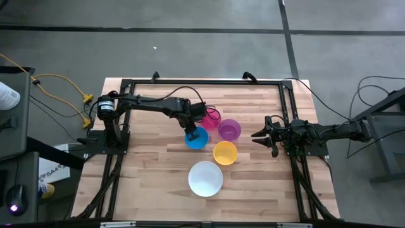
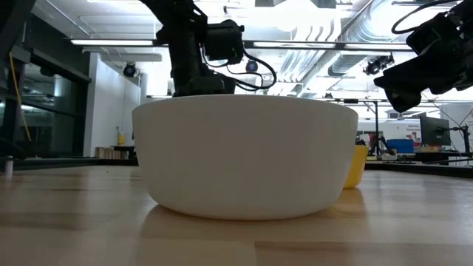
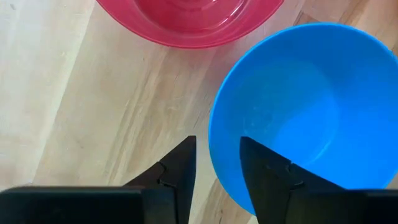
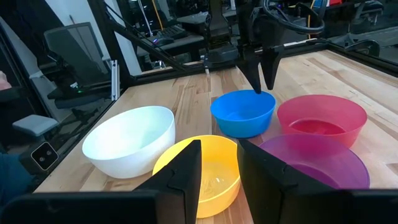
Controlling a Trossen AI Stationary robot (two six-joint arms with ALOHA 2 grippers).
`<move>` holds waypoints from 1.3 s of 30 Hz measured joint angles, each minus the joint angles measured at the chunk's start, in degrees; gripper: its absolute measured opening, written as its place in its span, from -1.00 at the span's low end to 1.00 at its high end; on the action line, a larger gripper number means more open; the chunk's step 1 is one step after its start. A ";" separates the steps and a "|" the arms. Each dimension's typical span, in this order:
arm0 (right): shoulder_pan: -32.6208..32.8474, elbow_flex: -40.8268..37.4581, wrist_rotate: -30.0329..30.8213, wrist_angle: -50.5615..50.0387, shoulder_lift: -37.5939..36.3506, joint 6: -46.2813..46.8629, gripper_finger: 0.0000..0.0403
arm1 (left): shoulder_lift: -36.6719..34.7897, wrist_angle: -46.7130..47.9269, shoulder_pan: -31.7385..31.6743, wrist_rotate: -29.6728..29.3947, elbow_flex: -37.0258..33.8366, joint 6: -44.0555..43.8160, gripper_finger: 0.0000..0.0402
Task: Nest bowls inside each other
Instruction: Stack the blue bowl on top of the white bowl
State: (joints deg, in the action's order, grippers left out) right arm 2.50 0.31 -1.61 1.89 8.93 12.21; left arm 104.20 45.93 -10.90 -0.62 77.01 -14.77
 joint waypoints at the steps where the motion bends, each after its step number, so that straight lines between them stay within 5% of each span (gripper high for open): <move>1: 0.02 -0.01 -0.02 0.00 0.00 0.01 -0.52 | 0.00 0.19 0.00 -0.01 0.00 0.06 -0.38; 39: 0.01 -0.02 -0.02 0.00 0.02 0.01 -0.52 | 0.07 -3.39 0.02 0.03 -3.58 -0.06 -0.38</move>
State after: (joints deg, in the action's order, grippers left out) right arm 2.51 0.30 -1.63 1.89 8.95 12.22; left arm 104.27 42.54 -10.87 -0.59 73.43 -14.83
